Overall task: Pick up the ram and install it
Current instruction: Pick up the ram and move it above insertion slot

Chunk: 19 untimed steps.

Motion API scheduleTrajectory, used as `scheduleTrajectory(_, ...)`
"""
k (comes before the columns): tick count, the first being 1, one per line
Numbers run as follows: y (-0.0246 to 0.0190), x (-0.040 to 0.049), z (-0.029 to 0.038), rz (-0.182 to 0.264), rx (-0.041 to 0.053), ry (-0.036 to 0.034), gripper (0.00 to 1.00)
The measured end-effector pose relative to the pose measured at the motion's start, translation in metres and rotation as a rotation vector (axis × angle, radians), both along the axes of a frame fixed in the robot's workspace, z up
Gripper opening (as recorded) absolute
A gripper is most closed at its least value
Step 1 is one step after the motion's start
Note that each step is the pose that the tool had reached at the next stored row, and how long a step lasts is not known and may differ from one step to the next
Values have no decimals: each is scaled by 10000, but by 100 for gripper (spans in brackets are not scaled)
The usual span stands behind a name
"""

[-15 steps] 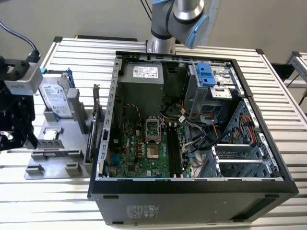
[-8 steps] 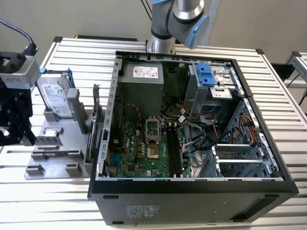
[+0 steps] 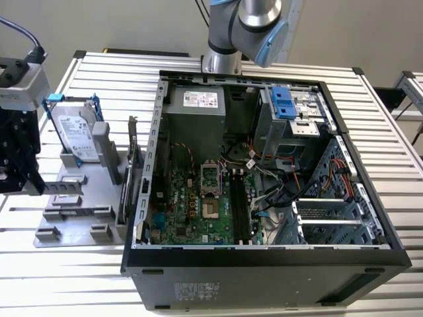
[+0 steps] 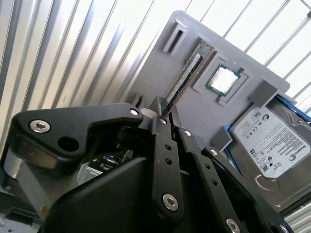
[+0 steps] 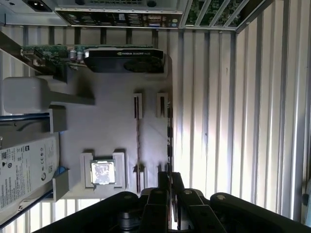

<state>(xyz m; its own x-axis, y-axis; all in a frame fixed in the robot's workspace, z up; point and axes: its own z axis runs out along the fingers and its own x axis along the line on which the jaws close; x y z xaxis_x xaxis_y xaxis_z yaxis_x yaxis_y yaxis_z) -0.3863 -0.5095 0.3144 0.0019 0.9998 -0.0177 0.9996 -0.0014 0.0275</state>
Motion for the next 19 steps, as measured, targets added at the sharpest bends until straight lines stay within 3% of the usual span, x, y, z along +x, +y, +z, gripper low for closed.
scheduleTrajectory(19, 0, -12, 352, 0, 1, -9, 0)
